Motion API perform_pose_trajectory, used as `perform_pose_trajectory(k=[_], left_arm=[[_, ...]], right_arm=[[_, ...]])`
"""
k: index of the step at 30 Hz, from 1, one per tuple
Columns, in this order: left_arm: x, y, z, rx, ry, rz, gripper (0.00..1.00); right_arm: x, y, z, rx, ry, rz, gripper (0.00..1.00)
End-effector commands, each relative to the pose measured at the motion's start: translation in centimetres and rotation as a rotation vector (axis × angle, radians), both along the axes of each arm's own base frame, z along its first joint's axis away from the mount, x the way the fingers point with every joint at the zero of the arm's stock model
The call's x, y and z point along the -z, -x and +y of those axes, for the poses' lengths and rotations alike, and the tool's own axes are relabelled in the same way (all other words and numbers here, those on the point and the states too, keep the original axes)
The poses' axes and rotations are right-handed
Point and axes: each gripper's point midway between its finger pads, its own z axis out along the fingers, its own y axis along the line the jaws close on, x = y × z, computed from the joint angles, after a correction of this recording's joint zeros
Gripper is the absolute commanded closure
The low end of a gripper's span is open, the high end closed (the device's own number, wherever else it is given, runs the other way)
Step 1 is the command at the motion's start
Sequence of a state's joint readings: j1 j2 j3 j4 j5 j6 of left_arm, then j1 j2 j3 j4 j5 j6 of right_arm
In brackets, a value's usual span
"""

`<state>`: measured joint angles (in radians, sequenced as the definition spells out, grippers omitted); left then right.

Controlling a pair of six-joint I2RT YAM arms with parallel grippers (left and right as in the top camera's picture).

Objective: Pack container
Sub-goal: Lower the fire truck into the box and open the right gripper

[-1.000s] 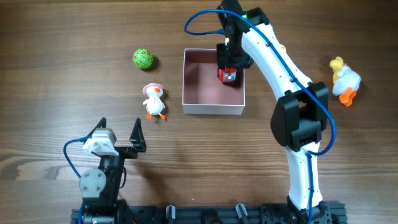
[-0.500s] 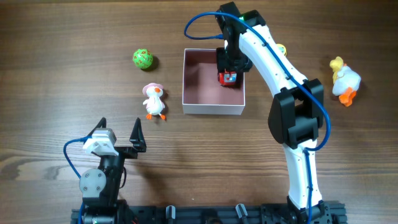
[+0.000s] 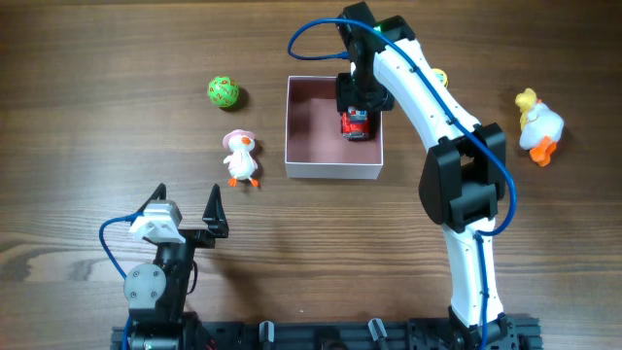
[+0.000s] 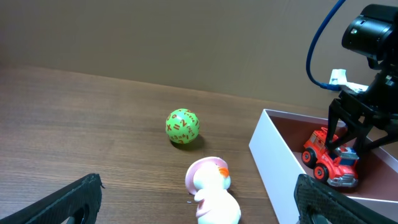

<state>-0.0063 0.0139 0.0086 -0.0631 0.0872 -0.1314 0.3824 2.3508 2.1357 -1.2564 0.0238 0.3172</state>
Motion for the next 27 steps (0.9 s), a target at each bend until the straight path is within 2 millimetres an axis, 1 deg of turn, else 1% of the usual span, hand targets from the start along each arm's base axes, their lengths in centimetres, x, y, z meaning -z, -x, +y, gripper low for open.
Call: perform_pose_trajectory(k=[1, 4, 5, 7, 15, 17, 19, 22, 24, 25, 27], left_arm=[[0.2, 0.0, 0.2, -0.008, -0.020, 0.002, 0.00], [0.2, 0.0, 0.2, -0.008, -0.020, 0.002, 0.00], [0.2, 0.0, 0.2, -0.008, -0.020, 0.002, 0.00], [0.2, 0.0, 0.2, -0.008, -0.020, 0.002, 0.00], [0.2, 0.0, 0.2, -0.008, -0.020, 0.002, 0.00], [0.2, 0.0, 0.2, -0.008, -0.020, 0.002, 0.00], [0.2, 0.0, 0.2, -0.008, -0.020, 0.002, 0.00], [0.2, 0.0, 0.2, -0.008, -0.020, 0.002, 0.00], [0.2, 0.0, 0.2, -0.008, -0.020, 0.002, 0.00], [0.2, 0.0, 0.2, -0.008, -0.020, 0.002, 0.00], [0.2, 0.0, 0.2, -0.008, -0.020, 0.002, 0.00]], right_arm=[[0.6, -0.1, 0.5, -0.004, -0.029, 0.013, 0.36], [0.4, -0.3, 1.1, -0.019, -0.060, 0.005, 0.38], [0.1, -0.4, 1.3, -0.040, -0.071, -0.005, 0.41], [-0.4, -0.7, 1.4, -0.063, -0.076, -0.025, 0.42], [-4.7, -2.6, 2.0, -0.060, -0.110, -0.146, 0.43], [-5.6, -2.9, 2.1, -0.060, -0.117, -0.166, 0.43], [-6.1, -3.0, 2.2, -0.061, -0.121, -0.176, 0.44], [-6.6, -3.3, 2.3, -0.061, -0.127, -0.190, 0.56], [-6.7, -3.4, 2.5, -0.063, -0.133, -0.194, 0.67], [-6.7, -3.3, 2.7, -0.067, -0.145, -0.191, 0.69], [-6.8, -2.9, 3.8, -0.084, -0.189, -0.178, 0.78]])
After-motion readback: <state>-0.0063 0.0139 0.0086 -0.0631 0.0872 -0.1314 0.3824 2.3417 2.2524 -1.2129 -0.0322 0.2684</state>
